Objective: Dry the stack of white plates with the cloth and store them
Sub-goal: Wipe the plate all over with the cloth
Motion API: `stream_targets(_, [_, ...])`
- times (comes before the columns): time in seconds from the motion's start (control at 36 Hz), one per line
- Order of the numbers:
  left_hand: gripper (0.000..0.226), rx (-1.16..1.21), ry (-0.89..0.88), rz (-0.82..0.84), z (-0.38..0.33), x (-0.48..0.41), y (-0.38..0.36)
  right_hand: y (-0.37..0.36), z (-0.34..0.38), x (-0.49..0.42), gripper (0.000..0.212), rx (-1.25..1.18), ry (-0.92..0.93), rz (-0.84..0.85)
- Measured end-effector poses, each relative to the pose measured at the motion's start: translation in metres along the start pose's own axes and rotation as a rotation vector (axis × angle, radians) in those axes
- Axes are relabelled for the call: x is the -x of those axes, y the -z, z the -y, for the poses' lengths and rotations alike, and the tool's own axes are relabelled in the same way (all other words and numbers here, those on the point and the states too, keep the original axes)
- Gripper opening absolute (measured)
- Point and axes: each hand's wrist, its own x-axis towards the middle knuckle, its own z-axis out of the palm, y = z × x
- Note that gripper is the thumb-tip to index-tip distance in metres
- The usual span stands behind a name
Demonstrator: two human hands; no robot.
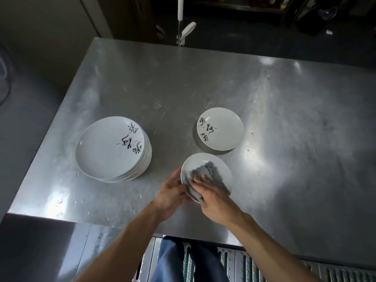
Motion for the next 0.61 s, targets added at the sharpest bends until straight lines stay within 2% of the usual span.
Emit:
stream_targets(0.11, [0.068,-0.016,0.007,0.013,-0.003,0.0,0.006,0.005,-0.011,0.014,0.064,0.077,0.121,0.035])
stream_targets(0.19, [0.067,-0.036,0.017,0.013,-0.003,-0.001,0.006,0.006,-0.024,0.022,0.059,0.131,0.012,0.03])
stream_targets(0.31, [0.066,-0.068,0.027,-0.043,-0.001,-0.002,0.005,0.011,-0.025,0.008,0.059,0.084,-0.158,0.001])
stream_targets(0.44, [0.066,-0.071,0.011,-0.034,0.003,0.001,0.005,0.015,-0.008,-0.031,0.058,0.041,-0.273,-0.021])
stream_targets(0.61, [0.057,-0.086,0.033,-0.056,-0.003,0.007,0.008,0.009,0.018,-0.033,0.054,-0.056,-0.157,0.03])
